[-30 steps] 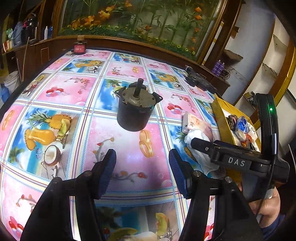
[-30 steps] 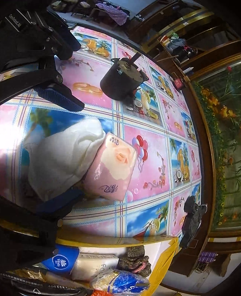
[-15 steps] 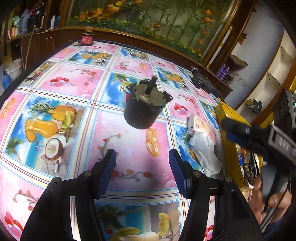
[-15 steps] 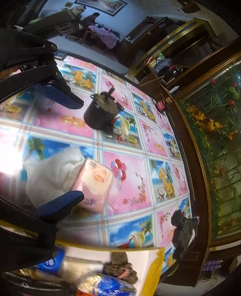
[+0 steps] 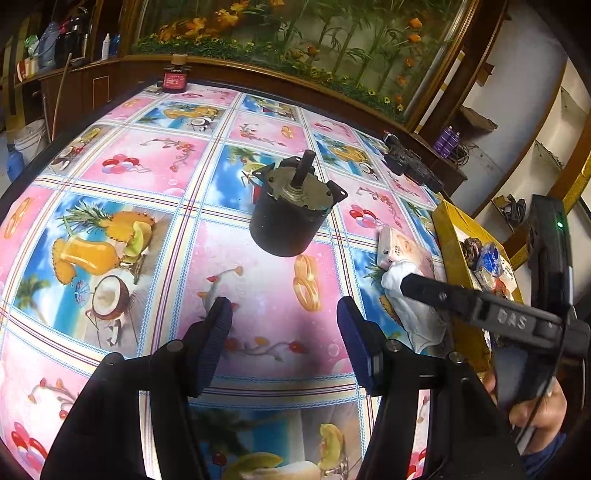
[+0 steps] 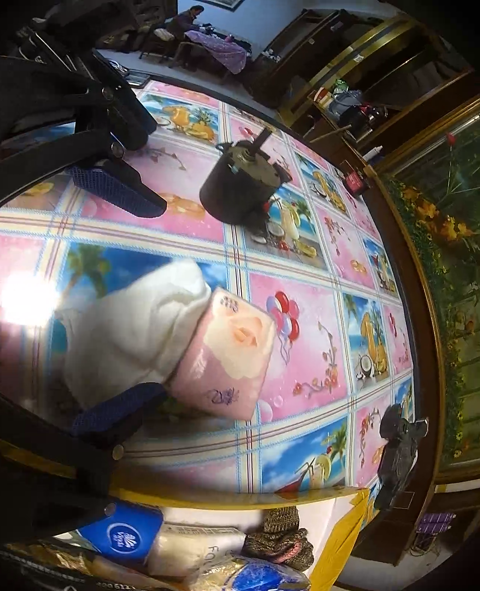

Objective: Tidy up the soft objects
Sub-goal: 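Grasp the white towel on the table with the right gripper and lift it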

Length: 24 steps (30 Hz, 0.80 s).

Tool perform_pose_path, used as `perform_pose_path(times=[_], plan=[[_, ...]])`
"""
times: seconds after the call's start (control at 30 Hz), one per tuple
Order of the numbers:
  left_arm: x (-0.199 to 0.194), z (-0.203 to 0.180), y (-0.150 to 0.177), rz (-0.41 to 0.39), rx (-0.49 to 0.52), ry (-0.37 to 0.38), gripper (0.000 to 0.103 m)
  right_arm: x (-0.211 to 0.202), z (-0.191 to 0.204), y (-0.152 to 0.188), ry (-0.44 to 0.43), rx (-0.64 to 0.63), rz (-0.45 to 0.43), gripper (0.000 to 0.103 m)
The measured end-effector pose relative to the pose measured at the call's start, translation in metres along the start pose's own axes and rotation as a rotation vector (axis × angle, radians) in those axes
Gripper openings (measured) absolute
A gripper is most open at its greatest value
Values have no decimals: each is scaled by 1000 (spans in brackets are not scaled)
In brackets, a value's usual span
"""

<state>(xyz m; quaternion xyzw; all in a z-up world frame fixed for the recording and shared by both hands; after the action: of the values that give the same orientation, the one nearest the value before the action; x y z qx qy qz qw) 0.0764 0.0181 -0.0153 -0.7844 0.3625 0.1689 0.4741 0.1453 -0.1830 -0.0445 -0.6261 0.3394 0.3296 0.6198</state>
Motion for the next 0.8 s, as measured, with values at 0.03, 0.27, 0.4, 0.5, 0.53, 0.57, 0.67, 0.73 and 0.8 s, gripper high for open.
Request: perform_pose_path(times=[0.03,0.27,0.4,0.5,0.53,0.57,0.67,0.73,0.8], plan=[[-1,2,-1,-6,-8,1,58,-3,7,3,-60,-7,15,93],[-3,7,-2,-10,-37,4,58,-21,18,-7,-327,38,60,91],[-3,6,-2,-12,-36,2,58,-8,-2,-13,-75,-4,18,93],[-2,6,-2,-16,-39,0,58,12,3,-5,21,-74,41,76],[-2,6,-2,-15,-39,-1,58,18,5,-3,53,-100,45,57],[-1,6,-2,-13,-38,-3,58,25,7,-1,92,-124,56,48],[-1,8,-2,-12,-42,-6,58,27,16,0,132,-150,30,27],[-2,9,-2,-13,-45,-5,58,20,25,3,48,-136,34,17],[-2,8,-2,-11,-44,8,58,4,28,4,-34,-124,-4,17]])
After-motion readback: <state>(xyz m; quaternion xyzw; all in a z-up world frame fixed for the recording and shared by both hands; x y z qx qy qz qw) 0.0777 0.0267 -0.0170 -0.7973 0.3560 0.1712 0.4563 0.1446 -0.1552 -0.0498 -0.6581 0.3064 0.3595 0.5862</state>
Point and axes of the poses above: each gripper's, at about its wrist camera, not at the fingertips, and x roughly the way its jaws point, z to its left, y to its underside, the point moved 6 cm from there along x, roughly the way its jaws point, and after that the axes turned 14 degrees about y, right-handed, at the moved point
